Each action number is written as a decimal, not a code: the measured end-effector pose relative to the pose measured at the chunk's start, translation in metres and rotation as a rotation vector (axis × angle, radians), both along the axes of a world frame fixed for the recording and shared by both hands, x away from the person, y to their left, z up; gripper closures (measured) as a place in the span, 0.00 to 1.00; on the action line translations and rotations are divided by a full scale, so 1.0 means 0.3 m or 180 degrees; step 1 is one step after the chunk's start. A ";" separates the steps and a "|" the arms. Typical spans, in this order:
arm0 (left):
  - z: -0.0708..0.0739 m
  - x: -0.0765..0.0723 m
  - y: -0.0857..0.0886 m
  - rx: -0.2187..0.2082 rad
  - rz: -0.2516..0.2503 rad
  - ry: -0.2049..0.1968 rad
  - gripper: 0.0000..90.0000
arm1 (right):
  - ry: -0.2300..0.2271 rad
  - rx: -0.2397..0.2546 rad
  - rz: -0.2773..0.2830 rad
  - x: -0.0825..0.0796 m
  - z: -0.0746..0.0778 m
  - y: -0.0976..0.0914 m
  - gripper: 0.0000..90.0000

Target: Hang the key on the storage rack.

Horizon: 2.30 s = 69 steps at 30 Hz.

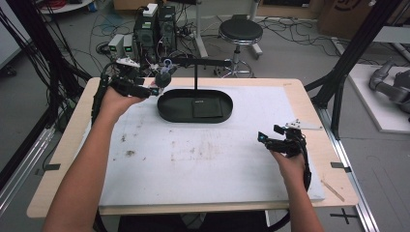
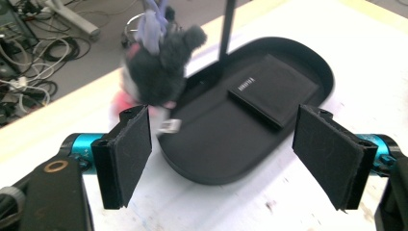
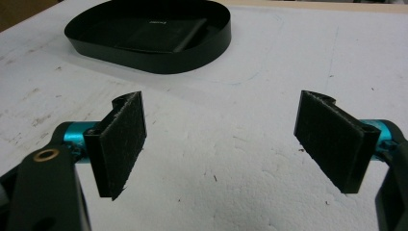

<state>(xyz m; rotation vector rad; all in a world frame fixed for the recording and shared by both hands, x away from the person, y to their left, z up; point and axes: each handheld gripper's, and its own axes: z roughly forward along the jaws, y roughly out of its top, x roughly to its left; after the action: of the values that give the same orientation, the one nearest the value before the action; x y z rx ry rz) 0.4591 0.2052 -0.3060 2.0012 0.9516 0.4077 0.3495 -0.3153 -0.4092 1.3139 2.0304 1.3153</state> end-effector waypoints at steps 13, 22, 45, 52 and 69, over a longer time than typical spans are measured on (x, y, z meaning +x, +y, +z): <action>-0.117 -0.207 -0.043 -0.0123 -0.0271 -0.0090 0.22 | 0.0012 -0.0034 0.0018 0.005 -0.004 0.010 0.21; -0.218 -0.318 -0.059 -0.0247 -0.0291 -0.0099 0.21 | 0.0024 -0.0042 0.0024 0.007 -0.005 0.010 0.21; -0.312 -0.427 -0.031 -0.0421 -0.0024 -0.0442 0.21 | 0.0221 -0.0122 0.0040 0.027 -0.029 0.024 0.21; -0.337 -0.425 -0.015 -0.0445 -0.0016 -0.0399 0.21 | 0.0194 -0.0109 0.0023 0.024 -0.026 0.017 0.21; -0.353 -0.414 -0.030 -0.0451 -0.0027 -0.0308 0.21 | 0.0223 -0.0102 0.0049 0.029 -0.030 0.017 0.21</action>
<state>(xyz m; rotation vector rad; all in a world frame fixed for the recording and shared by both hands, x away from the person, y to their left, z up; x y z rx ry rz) 0.3350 0.1961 -0.4118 1.8405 0.8868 0.4170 0.3583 -0.3101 -0.4182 1.3503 2.1035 1.2548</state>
